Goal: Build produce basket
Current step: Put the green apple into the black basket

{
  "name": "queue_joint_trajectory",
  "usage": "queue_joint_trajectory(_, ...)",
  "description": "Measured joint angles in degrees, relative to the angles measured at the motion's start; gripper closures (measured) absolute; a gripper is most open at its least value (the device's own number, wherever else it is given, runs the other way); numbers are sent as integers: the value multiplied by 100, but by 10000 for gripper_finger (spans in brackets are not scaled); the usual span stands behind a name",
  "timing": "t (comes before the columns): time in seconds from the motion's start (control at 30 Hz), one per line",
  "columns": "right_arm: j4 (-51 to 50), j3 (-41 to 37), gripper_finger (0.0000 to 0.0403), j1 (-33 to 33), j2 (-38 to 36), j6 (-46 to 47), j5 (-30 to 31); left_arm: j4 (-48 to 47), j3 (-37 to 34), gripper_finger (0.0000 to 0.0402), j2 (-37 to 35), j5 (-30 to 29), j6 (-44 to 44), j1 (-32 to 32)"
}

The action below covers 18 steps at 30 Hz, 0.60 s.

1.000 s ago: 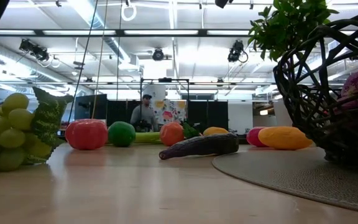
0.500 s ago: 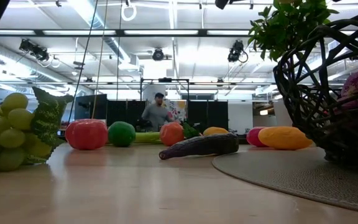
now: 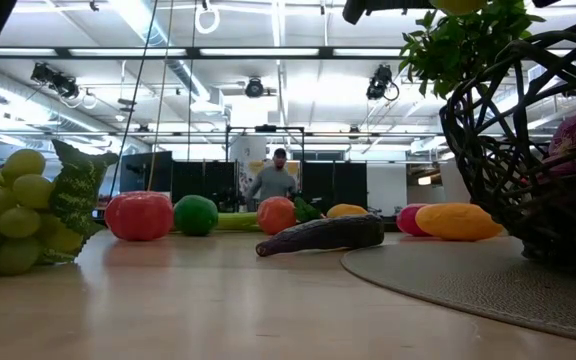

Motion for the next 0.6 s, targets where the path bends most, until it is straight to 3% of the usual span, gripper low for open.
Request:
queue_joint_trajectory(0.2, -13, -5, 89, -11, 11, -65, -101, -208, 8, 53, -29, 79, -11, 44)
queue_joint_trajectory(0.43, -508, -30, 93, -17, 15, -59, -342, -1245, 50, 48, -479, 400, 61, 194)
queue_joint_trajectory(0.6, -1148, -36, 94, 45, 5, 18, -855, -1729, 22, 47, -631, 258, 382, 355)
